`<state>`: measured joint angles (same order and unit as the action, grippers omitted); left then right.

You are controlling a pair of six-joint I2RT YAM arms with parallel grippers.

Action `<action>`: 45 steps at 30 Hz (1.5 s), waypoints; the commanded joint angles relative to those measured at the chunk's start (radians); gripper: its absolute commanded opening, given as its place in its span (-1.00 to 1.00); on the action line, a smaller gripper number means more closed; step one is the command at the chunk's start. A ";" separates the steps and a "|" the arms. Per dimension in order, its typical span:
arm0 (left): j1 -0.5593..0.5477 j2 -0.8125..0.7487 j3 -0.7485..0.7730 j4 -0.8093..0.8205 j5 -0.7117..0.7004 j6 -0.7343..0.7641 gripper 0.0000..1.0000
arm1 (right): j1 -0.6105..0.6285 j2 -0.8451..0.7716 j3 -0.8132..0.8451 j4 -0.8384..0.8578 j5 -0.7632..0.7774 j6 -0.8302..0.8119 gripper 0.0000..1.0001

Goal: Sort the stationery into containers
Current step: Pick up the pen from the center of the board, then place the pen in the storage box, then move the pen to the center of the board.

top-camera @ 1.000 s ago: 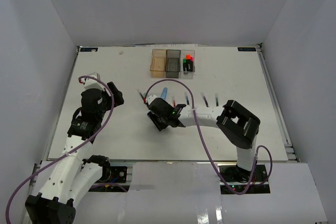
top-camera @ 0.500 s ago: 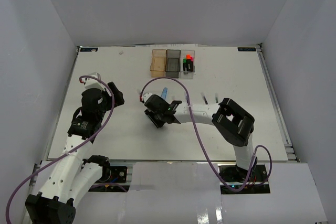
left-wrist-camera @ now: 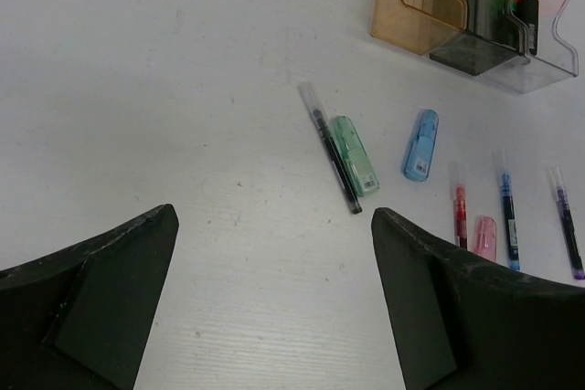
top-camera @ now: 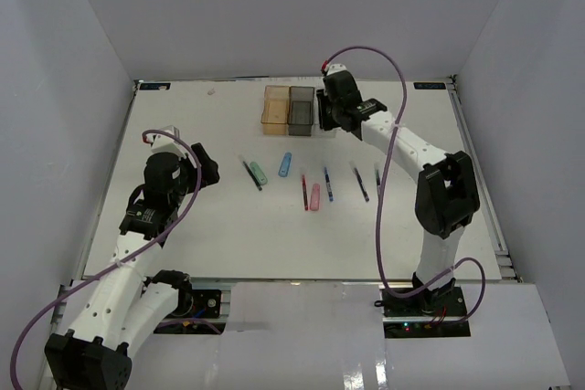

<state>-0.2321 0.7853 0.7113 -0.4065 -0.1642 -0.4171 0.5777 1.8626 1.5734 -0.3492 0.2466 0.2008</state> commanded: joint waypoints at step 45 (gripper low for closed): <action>-0.162 0.724 0.298 -0.066 -0.035 -0.330 0.71 | -0.131 -1.230 -0.961 0.210 -0.081 -0.021 0.70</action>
<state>-0.3855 1.4826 0.9470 -0.4656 -0.1356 -0.7013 0.4511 0.6815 0.6613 -0.2054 0.1543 0.1932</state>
